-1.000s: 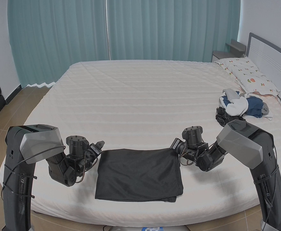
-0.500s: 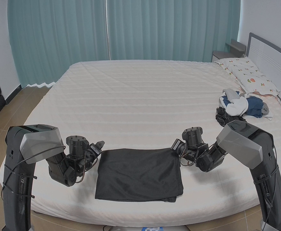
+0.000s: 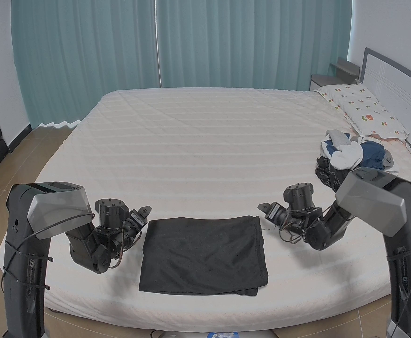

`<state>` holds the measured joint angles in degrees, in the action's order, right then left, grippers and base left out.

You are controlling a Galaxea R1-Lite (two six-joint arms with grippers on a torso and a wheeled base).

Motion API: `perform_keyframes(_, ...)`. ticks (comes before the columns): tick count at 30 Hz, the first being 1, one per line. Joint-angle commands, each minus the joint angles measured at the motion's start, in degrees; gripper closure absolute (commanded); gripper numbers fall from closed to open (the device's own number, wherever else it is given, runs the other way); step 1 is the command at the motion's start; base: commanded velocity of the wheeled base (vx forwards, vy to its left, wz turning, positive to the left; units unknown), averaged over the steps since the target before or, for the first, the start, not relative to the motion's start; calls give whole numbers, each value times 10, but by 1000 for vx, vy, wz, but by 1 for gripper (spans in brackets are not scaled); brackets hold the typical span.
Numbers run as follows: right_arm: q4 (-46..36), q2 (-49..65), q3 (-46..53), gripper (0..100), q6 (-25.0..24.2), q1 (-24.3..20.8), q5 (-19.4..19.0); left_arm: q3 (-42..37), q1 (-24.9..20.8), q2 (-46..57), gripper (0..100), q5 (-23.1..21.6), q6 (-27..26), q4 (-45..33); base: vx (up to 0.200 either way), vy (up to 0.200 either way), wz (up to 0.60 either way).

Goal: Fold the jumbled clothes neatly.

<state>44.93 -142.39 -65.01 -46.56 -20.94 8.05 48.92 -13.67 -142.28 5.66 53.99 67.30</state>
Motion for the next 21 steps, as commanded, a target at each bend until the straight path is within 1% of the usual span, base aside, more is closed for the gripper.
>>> perform_keyframes(1,65,206,208,0,9,55,-5,-72,8,70,0,19,8,53,0,0,0)
perform_keyframes(2,76,232,237,0,12,60,-5,-86,8,84,0,21,4,69,0,0,0)
perform_keyframes(3,76,232,237,0,12,60,-5,-86,8,84,0,21,4,69,0,0,0)
perform_keyframes(4,87,301,300,0,32,74,-6,-116,11,119,0,23,-13,106,0,0,0)
perform_keyframes(6,94,381,363,0,65,89,-6,-150,17,163,0,23,-66,132,0,0,0)
perform_keyframes(8,96,430,393,0,76,97,-6,-164,20,193,0,23,-99,138,0,0,0)
perform_keyframes(9,96,430,393,0,76,97,-6,-164,20,193,0,23,-99,138,0,0,0)
perform_keyframes(10,93,489,427,0,81,106,-2,-179,25,234,0,24,-118,137,0,0,0)
perform_keyframes(11,93,489,427,0,81,106,-2,-179,25,234,0,24,-118,137,0,0,0)
perform_keyframes(14,86,584,475,0,104,112,0,-216,32,302,0,24,-134,136,0,0,0)
perform_keyframes(17,86,653,524,0,147,115,0,-254,37,366,0,24,-156,137,0,0,0)
perform_keyframes(19,86,664,531,0,154,115,0,-259,37,379,0,24,-158,136,0,0,0)
perform_keyframes(21,86,711,566,0,190,119,2,-289,41,441,0,24,-168,136,0,0,0)
